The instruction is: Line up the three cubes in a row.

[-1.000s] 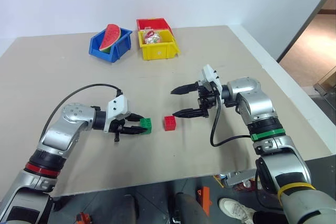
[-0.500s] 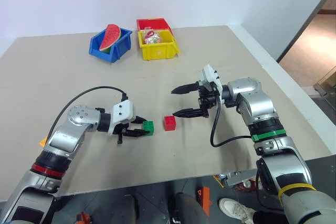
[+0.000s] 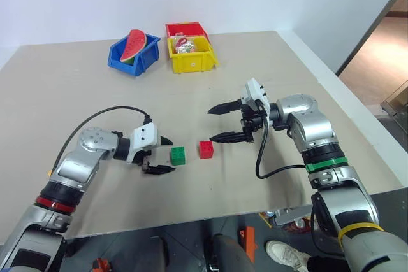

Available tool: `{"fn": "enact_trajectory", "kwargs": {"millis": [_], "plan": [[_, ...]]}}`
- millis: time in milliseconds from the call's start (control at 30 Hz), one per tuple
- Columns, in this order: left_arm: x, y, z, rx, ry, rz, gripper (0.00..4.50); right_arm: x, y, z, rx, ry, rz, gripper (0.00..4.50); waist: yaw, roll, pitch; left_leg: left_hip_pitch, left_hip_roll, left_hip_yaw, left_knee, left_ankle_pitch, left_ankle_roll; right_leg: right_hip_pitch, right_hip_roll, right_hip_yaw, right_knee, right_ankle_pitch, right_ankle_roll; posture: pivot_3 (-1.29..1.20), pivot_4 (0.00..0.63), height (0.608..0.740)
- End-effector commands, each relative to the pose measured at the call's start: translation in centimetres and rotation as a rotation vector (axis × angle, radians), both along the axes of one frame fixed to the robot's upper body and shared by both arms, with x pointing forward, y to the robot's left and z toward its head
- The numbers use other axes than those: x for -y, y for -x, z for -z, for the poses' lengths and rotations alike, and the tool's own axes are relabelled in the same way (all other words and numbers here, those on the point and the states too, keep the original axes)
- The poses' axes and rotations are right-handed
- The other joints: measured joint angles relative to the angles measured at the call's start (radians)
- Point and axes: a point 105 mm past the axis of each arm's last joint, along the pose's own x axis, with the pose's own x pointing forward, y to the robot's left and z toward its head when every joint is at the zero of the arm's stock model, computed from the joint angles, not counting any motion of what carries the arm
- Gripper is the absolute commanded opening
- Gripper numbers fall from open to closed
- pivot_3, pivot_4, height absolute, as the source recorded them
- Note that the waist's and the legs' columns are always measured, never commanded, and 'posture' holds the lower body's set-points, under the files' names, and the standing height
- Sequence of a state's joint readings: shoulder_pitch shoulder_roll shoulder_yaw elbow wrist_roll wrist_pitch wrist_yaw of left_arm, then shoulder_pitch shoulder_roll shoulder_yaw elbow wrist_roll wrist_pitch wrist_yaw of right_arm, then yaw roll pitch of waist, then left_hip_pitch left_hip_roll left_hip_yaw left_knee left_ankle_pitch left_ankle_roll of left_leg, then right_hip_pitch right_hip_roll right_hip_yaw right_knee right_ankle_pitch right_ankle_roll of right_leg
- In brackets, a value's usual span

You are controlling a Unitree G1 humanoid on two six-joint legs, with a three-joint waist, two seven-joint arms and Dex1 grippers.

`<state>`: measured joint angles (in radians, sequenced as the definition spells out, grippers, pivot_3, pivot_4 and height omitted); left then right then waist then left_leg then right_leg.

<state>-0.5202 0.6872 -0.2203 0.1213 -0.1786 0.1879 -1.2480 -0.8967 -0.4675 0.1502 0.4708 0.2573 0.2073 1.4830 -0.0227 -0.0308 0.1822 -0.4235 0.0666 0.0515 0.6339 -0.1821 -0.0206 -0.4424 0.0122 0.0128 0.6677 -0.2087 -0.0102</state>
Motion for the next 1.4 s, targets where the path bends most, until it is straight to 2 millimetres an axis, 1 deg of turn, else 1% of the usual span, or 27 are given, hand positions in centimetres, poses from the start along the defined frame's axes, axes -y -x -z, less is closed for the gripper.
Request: {"fn": "enact_trajectory", "kwargs": {"millis": [33, 133, 200, 300, 400, 500, 567, 700, 767, 833, 900, 967, 1033, 1100, 1200, 1400], "plan": [[-0.8, 0.2, -3.4, 0.087, 0.019, -0.006, 4.46, -0.4, 0.3, -1.2, 0.049, -0.017, -0.036, 4.5, 0.0, 0.0, 0.0, 0.0, 0.0, 0.0, 0.0, 0.0, 0.0, 0.0, 0.0, 0.0, 0.0, 0.0, 0.0, 0.0, 0.15, 0.74], [-1.8, 1.2, -4.3, 0.084, 0.021, -0.032, 4.46, -0.6, 0.3, -1.4, 0.054, -0.02, -0.04, 4.5, -0.002, 0.0, 0.0, 0.0, 0.0, 0.0, 0.0, 0.0, 0.0, 0.0, 0.0, 0.0, 0.0, 0.0, 0.0, 0.0, 0.15, 0.74], [-2.7, 2.2, -5.3, 0.066, 0.038, -0.082, 4.46, -0.5, 0.1, -1.5, 0.055, -0.022, -0.039, 4.5, -0.004, 0.0, 0.0, 0.0, 0.0, 0.0, 0.0, 0.0, 0.0, 0.0, 0.0, 0.001, 0.0, 0.0, 0.0, 0.0, 0.15, 0.74], [-4.0, 3.3, -6.1, 0.042, 0.053, -0.17, 4.46, -0.4, 0.1, -1.4, 0.056, -0.022, -0.038, 4.5, -0.004, 0.0, 0.0, 0.0, 0.001, 0.0, 0.0, 0.0, 0.0, 0.0, 0.0, 0.001, 0.0, 0.0, 0.0, 0.0, 0.15, 0.74], [-5.8, 3.2, -7.4, 0.076, 0.163, -0.387, 4.46, -0.4, 0.1, -1.3, 0.057, -0.022, -0.045, 4.5, -0.003, 0.0, 0.0, 0.0, 0.001, 0.0, 0.0, 0.0, 0.0, 0.0, 0.0, 0.0, 0.0, 0.0, 0.0, 0.0, 0.15, 0.74], [-8.2, 2.5, -8.3, 0.212, 0.232, -0.646, 4.46, -0.6, 0.1, -1.5, 0.058, -0.035, -0.051, 4.5, -0.002, 0.0, 0.0, 0.001, 0.001, 0.0, 0.0, 0.0, 0.0, 0.0, 0.0, 0.0, 0.0, 0.0, 0.0, 0.0, 0.15, 0.74], [-9.4, 3.1, -8.7, 0.264, 0.291, -0.786, 4.46, -0.7, 0.1, -1.5, 0.06, -0.039, -0.06, 4.5, -0.001, 0.0, 0.0, 0.001, 0.001, 0.0, 0.0, 0.0, 0.0, 0.001, 0.0, 0.001, 0.0, 0.0, 0.0, 0.0, 0.15, 0.74], [-12.1, 4.8, -8.6, 0.344, 0.367, -1.046, 4.46, -0.9, 0.2, -1.4, 0.062, -0.034, -0.082, 4.5, -0.002, 0.0, 0.0, 0.001, 0.001, 0.001, 0.0, 0.0, 0.0, 0.0, 0.0, 0.002, 0.0, 0.0, 0.001, 0.0, 0.15, 0.74], [-13.4, 5.8, -8.4, 0.395, 0.413, -1.192, 4.46, -1.0, 0.1, -1.4, 0.06, -0.034, -0.09, 4.5, -0.002, 0.0, 0.0, 0.001, 0.001, 0.001, 0.0, 0.0, 0.0, 0.0, 0.0, 0.002, 0.0, 0.0, 0.001, 0.0, 0.15, 0.74], [-14.1, 7.0, -7.9, 0.439, 0.467, -1.335, 4.46, -1.1, -0.1, -1.3, 0.061, -0.027, -0.097, 4.5, -0.001, -0.001, 0.0, 0.001, 0.001, 0.0, 0.0, 0.0, 0.0, 0.001, 0.0, 0.003, 0.0, 0.0, 0.0, 0.0, 0.15, 0.74], [-14.0, 8.2, -7.1, 0.46, 0.515, -1.436, 4.46, -1.2, -0.2, -1.2, 0.059, -0.021, -0.105, 4.5, -0.001, -0.001, 0.0, 0.001, 0.001, 0.0, 0.0, 0.0, 0.0, 0.001, 0.0, 0.003, 0.0, 0.001, 0.0, 0.0, 0.15, 0.74], [-14.5, 9.6, -6.0, 0.48, 0.564, -1.598, 4.46, -1.4, -0.3, -1.1, 0.057, -0.012, -0.12, 4.5, -0.001, -0.002, -0.001, 0.002, 0.0, 0.0, 0.001, 0.0, 0.0, 0.002, -0.001, 0.004, -0.001, 0.002, 0.001, 0.0, 0.15, 0.74], [-14.6, 10.4, -4.8, 0.481, 0.578, -1.723, 4.46, -1.6, -0.4, -1.1, 0.056, -0.006, -0.128, 4.5, -0.002, -0.002, -0.001, 0.002, 0.0, 0.001, 0.002, 0.0, 0.0, 0.003, -0.001, 0.004, -0.001, 0.002, 0.001, 0.0, 0.15, 0.74], [-14.2, 10.2, -3.8, 0.448, 0.592, -1.763, 4.46, -1.7, -0.5, -1.1, 0.056, -0.004, -0.132, 4.5, -0.001, -0.003, -0.001, 0.002, -0.001, 0.001, 0.003, 0.0, 0.0, 0.003, 0.0, 0.005, -0.001, 0.003, 0.001, 0.0, 0.15, 0.74], [-14.8, 10.5, -2.4, 0.432, 0.581, -1.905, 4.46, -1.8, -0.6, -1.1, 0.057, 0.005, -0.14, 4.5, -0.001, -0.003, -0.001, 0.002, -0.001, -0.001, 0.003, 0.001, 0.001, 0.003, 0.001, 0.005, -0.001, 0.002, -0.004, 0.0, 0.15, 0.74], [-14.2, 9.4, -1.2, 0.399, 0.575, -1.922, 4.46, -1.7, -0.6, -1.2, 0.054, 0.002, -0.143, 4.5, -0.002, -0.003, -0.001, 0.003, -0.003, 0.0, 0.003, 0.001, 0.002, 0.003, 0.001, 0.008, -0.001, 0.004, -0.001, 0.0, 0.15, 0.74]]}}
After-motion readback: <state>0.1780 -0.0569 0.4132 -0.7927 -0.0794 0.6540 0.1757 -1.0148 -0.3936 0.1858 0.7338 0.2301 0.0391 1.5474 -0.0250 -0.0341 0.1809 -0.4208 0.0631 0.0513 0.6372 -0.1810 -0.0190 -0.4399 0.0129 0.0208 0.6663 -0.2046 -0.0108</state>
